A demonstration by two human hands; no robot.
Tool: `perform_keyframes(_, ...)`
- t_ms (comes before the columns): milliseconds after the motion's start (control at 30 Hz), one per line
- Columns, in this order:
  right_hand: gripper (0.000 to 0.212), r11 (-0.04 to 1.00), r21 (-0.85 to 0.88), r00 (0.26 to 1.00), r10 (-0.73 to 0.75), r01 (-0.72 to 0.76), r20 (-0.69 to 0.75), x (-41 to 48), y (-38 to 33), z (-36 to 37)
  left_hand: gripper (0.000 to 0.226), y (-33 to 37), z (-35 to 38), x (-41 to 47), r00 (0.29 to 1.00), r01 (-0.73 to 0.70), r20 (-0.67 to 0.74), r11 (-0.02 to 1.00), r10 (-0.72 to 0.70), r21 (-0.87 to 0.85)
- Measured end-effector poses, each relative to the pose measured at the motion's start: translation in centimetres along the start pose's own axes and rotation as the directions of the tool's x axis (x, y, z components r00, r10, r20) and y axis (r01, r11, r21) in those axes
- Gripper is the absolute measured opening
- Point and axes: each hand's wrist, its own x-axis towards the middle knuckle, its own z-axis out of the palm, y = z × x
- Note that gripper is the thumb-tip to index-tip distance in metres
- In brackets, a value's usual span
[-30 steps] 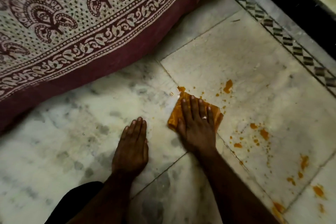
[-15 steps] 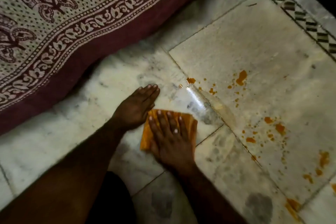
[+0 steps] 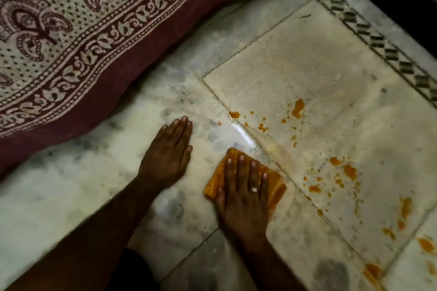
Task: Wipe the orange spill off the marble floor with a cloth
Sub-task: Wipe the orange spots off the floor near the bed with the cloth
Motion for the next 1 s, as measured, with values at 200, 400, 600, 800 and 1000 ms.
perform_keyframes(200, 0.067, 0.987, 0.073, 0.989, -0.143, 0.145, -0.039, 8.6, -1.7, 0.8, 0.055, 0.1, 0.1, -0.2, 0.998, -0.025, -0.061, 0.999, 0.027, 0.040)
perform_keyframes(400, 0.067, 0.999, 0.045, 0.999, 0.019, -0.018, -0.026, 13.0, 1.5, 0.4, 0.063, 1.3, -0.5, 0.6, 0.986, 0.141, 0.082, 0.990, -0.143, 0.032)
perform_keyframes(600, 0.068, 0.968, 0.013, 0.967, 0.252, -0.252, -0.044, 4.9, 2.4, 0.3, 0.064, 4.5, 0.1, 1.0, 0.979, 0.186, 0.076, 0.982, -0.188, 0.024)
perform_keyframes(800, 0.064, 0.996, 0.075, 0.996, -0.045, 0.051, -0.079, 8.1, -0.2, 0.6, 0.059, 4.2, 0.5, 0.8, 0.997, 0.074, 0.026, 0.995, -0.076, 0.062)
perform_keyframes(1000, 0.066, 0.985, 0.093, 0.988, 0.147, -0.143, -0.038, 11.7, 2.9, 0.2, 0.061, 4.0, 0.3, 1.1, 0.994, 0.104, 0.033, 0.995, -0.103, -0.014)
